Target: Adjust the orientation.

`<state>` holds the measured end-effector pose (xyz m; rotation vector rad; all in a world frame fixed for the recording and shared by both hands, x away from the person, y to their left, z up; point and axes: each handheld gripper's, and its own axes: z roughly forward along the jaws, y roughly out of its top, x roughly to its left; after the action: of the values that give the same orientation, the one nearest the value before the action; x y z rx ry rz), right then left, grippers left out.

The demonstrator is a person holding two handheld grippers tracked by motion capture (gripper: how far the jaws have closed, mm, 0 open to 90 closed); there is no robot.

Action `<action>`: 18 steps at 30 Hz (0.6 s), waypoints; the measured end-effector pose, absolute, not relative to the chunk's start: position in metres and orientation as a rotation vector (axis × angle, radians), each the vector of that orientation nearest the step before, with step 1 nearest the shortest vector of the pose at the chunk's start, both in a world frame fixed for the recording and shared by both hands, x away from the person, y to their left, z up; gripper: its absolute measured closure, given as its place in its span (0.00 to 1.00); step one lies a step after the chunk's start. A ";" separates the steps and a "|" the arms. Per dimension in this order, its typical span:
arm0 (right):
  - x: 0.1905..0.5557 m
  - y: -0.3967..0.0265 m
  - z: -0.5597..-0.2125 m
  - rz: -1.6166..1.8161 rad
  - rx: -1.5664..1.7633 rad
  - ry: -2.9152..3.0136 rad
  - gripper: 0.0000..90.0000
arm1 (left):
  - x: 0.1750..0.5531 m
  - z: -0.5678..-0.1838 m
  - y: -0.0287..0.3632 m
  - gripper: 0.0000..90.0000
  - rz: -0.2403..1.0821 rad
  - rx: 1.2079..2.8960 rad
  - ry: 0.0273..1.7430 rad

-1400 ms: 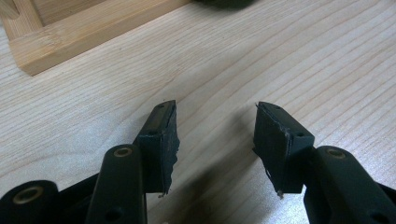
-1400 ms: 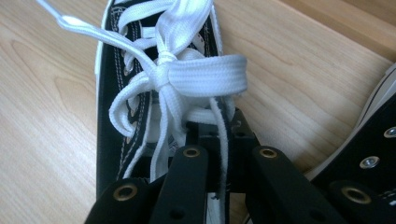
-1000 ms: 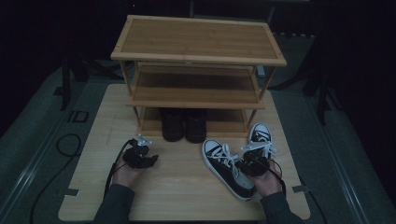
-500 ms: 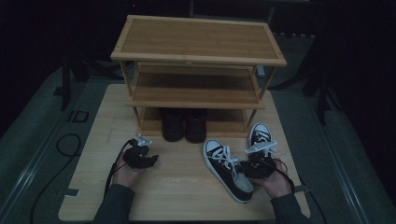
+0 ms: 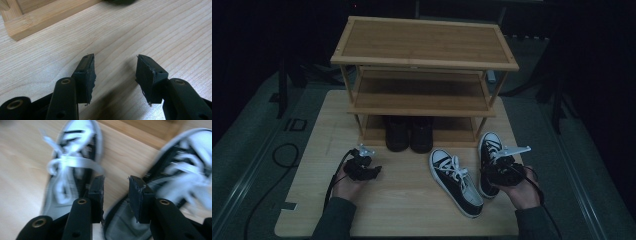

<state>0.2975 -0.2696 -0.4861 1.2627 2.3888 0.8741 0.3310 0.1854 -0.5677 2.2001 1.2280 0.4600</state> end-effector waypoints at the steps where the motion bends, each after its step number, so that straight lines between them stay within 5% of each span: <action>1: 0.298 -0.272 -0.486 0.859 1.277 2.379 0.71 | 0.331 -0.568 0.185 0.56 0.460 2.200 1.228; 18: 0.332 -0.273 -0.511 0.777 1.462 2.339 0.74 | 0.331 -0.568 0.185 0.56 0.460 2.200 1.225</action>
<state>0.3316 -0.2731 -0.5110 1.4619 2.3387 0.7767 0.3310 0.1854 -0.5678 2.2002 1.2247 0.4604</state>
